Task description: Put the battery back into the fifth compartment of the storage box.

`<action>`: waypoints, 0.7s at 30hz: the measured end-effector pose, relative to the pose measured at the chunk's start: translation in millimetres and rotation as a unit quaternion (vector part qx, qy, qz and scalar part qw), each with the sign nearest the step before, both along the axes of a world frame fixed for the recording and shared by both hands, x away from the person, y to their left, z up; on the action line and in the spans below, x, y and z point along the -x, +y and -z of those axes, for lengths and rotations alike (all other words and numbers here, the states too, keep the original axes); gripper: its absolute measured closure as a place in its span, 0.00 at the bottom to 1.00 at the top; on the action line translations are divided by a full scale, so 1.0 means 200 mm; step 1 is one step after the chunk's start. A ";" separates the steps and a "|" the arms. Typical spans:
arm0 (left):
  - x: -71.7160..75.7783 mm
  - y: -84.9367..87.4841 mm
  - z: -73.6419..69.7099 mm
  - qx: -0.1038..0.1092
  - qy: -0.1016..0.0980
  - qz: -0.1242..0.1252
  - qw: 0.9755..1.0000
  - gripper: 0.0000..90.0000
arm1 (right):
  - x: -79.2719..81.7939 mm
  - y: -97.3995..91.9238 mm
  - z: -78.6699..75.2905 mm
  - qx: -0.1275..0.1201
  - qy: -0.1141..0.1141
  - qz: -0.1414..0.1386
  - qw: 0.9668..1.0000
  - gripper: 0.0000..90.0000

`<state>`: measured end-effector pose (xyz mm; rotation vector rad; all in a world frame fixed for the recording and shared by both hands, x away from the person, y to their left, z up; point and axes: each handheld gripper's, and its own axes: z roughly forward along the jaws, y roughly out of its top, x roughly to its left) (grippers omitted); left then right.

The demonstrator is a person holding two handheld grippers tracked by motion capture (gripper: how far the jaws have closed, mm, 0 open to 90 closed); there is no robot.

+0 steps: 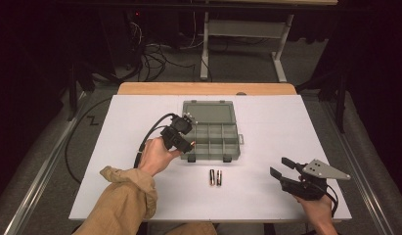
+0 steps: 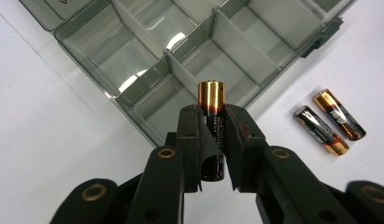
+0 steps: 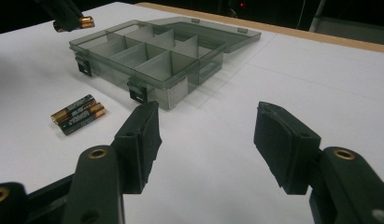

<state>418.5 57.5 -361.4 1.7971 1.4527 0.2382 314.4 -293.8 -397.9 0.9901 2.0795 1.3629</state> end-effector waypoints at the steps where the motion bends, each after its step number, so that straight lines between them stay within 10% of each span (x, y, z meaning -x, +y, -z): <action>1: -0.01 0.00 0.00 0.002 0.001 -0.002 1.000 0.85 | 0.00 0.00 0.00 0.000 0.000 0.000 1.000 0.47; 21: -0.12 -0.01 0.11 -0.020 0.017 -0.030 0.999 0.84 | 0.00 0.00 0.00 0.000 0.000 -0.001 1.000 0.47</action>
